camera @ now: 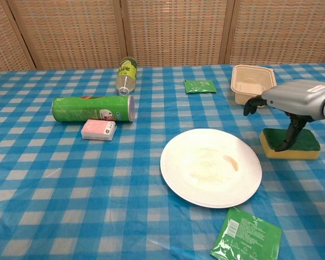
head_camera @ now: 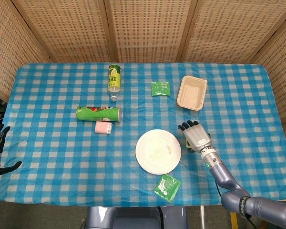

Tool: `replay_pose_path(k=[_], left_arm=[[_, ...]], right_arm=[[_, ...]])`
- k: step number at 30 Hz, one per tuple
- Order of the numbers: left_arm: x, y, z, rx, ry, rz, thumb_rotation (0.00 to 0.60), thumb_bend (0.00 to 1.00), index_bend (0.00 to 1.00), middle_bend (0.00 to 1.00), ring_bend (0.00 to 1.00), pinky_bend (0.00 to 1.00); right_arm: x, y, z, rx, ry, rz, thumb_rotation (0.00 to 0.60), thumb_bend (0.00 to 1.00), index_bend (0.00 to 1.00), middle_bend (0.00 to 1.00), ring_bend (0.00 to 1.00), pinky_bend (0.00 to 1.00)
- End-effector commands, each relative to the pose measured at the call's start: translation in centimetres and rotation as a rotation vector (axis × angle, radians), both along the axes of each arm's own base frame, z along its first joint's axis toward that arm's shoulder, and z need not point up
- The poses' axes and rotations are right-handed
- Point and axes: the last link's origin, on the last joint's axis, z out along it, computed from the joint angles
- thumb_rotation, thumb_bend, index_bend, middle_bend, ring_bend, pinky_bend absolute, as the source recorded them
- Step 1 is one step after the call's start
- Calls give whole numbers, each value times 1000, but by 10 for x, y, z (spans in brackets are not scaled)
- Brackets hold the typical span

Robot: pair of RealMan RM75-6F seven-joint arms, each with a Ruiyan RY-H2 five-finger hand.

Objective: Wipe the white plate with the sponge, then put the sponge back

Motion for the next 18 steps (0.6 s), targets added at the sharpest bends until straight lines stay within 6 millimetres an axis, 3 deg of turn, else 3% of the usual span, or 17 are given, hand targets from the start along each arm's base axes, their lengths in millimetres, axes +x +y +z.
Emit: replay_pose_path(k=[1, 12, 18], left_arm=[[0, 0, 1, 0, -2, 2, 600, 0, 0, 0, 0, 0], [-3, 2, 2, -2, -9, 13, 600, 0, 0, 0, 0, 0], [-2, 3, 1, -2, -8, 15, 600, 0, 0, 0, 0, 0]], right_arm=[[0, -5, -14, 1, 45, -18, 600, 51, 262, 315, 237, 344], [-15, -12, -21, -14, 109, -72, 600, 87, 309, 371, 295, 402], [-24, -16, -22, -29, 144, -69, 600, 136, 406, 475, 397, 499]])
